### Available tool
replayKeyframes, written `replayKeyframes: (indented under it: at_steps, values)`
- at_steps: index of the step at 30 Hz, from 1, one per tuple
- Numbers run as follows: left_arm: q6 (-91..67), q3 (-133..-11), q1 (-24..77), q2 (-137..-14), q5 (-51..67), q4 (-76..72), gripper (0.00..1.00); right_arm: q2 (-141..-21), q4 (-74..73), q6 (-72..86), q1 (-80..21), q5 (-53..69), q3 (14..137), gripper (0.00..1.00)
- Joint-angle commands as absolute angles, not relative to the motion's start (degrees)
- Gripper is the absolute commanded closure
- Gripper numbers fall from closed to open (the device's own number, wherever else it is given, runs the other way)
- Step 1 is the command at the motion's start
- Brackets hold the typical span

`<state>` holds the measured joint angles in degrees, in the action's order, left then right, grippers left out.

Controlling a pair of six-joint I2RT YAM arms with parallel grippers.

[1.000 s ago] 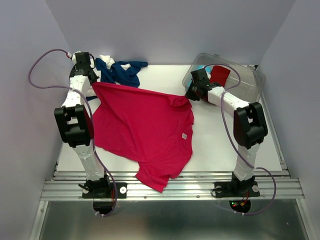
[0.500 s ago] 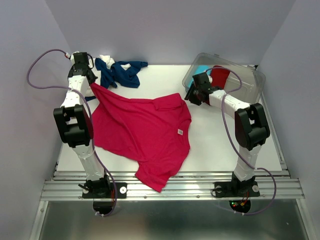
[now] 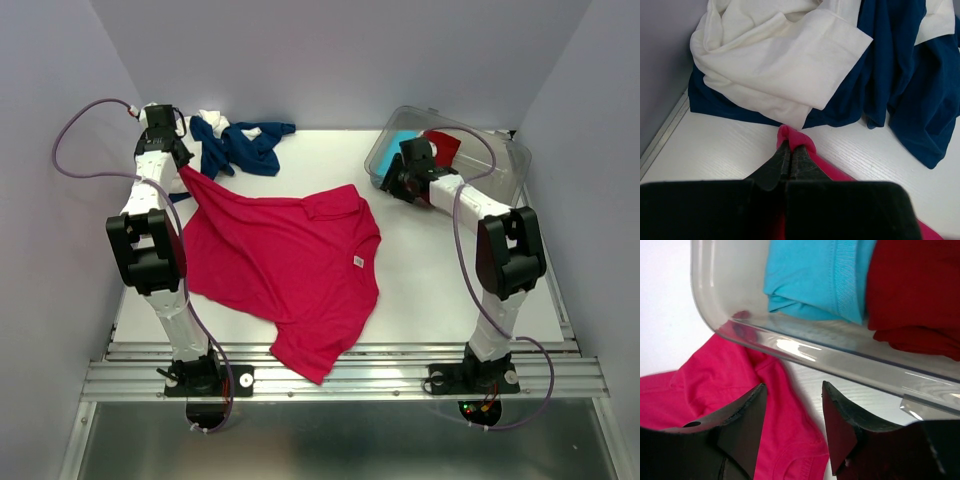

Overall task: Roll the t-shirts
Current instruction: Flatten out the T-shirt at the center of the board, then move the bin to the corner of the board.

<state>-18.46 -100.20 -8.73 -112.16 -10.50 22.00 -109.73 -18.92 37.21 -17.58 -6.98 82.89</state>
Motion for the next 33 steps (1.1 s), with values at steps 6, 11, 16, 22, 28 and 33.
replayKeyframes:
  at_steps: [6,11,16,22,28,33]
  values:
    - [-18.02,-100.37,-8.96,-110.04,-9.58,19.34,1.0,-108.71,-19.42,30.07,-17.93,-4.59,88.85,0.46]
    - [-18.11,-100.11,-9.05,-109.69,-9.41,19.25,1.0,-113.98,-19.25,26.2,-17.93,3.6,94.64,0.46]
    - [-18.11,-100.28,-8.96,-109.51,-9.23,19.16,1.0,-118.47,-18.99,24.52,-17.93,2.2,100.54,0.46]
    - [-17.93,-100.63,-9.05,-109.77,-9.05,19.07,1.0,-122.16,-18.11,24.52,-17.93,4.22,105.63,0.46]
    - [-17.93,-101.07,-8.96,-109.78,-8.88,19.07,1.0,-124.89,-18.19,26.01,-17.93,-2.52,108.28,0.46]
    - [-17.75,-100.81,-8.96,-109.51,-9.23,19.07,1.0,-123.84,-16.27,25.49,-17.93,2.8,107.94,0.47]
